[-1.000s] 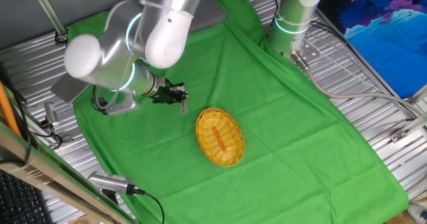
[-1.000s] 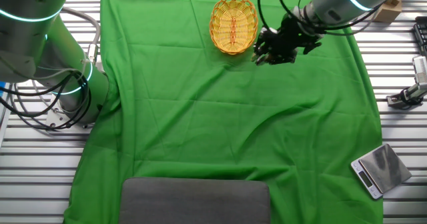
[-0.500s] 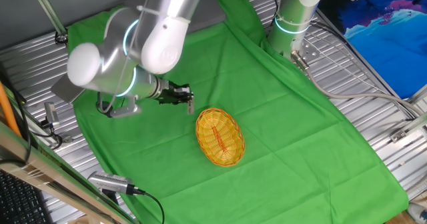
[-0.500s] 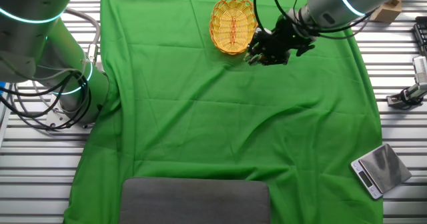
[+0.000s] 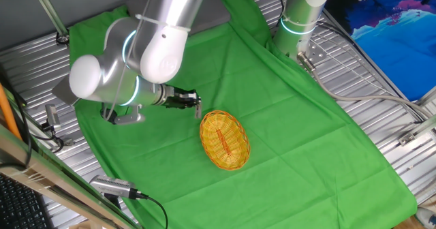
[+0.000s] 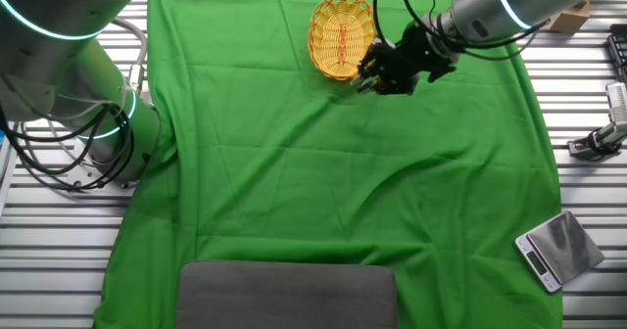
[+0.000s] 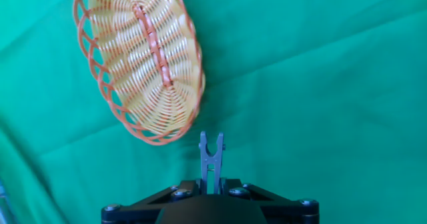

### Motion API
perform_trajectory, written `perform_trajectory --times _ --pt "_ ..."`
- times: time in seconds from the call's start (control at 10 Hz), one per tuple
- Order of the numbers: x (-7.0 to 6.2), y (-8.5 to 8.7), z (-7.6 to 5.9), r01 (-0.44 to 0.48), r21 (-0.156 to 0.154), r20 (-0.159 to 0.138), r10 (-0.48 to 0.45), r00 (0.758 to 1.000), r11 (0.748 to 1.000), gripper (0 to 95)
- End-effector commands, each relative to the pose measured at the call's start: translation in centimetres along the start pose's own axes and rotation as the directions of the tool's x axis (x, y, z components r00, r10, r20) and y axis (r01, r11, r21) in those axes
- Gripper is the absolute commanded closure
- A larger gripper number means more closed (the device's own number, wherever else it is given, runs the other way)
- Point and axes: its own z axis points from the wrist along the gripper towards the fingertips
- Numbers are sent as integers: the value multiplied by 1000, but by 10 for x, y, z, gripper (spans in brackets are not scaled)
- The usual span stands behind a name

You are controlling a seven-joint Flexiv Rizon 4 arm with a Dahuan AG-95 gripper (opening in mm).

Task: Use a clamp

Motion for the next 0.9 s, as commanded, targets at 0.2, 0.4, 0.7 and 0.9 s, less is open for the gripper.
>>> perform_trajectory --times 0.2,0.4,0.7,0.9 --pt "-2 3 1 -4 1 -1 4 1000 1000 950" --pt "-3 3 1 -15 4 -6 15 1000 1000 950" --pt "-3 3 1 -39 4 -10 39 999 999 950" --pt "-3 3 1 -36 5 -9 36 999 999 950"
